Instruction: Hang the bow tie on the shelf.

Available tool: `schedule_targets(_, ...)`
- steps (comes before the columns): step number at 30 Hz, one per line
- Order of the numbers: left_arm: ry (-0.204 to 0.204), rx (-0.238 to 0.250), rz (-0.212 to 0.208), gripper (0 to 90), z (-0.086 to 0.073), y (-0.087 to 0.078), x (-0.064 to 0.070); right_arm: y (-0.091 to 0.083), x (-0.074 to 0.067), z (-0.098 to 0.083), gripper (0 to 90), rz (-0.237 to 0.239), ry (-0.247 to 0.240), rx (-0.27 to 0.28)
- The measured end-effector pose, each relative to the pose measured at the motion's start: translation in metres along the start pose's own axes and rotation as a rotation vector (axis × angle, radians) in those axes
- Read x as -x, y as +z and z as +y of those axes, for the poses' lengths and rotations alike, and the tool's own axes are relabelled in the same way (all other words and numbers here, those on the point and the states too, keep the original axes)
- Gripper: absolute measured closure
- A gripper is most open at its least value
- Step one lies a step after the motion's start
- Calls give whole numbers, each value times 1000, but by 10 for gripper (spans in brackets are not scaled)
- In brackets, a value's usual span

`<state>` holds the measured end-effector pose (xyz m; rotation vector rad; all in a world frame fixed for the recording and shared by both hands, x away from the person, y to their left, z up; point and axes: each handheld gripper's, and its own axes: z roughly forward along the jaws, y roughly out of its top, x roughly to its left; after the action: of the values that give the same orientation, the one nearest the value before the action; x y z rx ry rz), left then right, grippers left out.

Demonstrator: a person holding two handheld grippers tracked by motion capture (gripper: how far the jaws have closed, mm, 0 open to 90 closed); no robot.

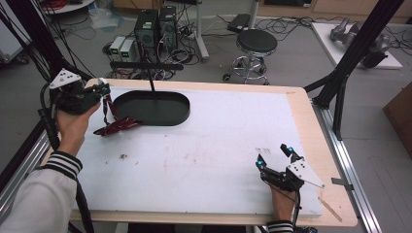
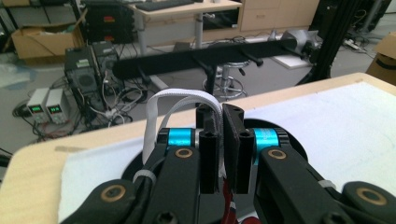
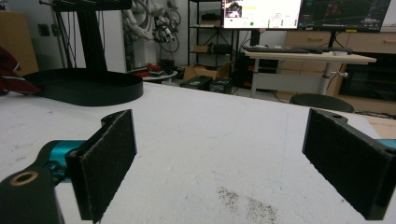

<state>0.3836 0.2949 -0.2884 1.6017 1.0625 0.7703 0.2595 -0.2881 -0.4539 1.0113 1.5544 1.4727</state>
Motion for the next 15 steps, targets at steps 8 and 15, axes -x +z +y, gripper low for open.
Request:
schedule_targets(8,23,-3,5,847,13,11,1,0,0,0,89,0,1,-2)
schedule_targets(15,38,-15,9,847,20,19,-1,0,0,0,89,0,0,-2)
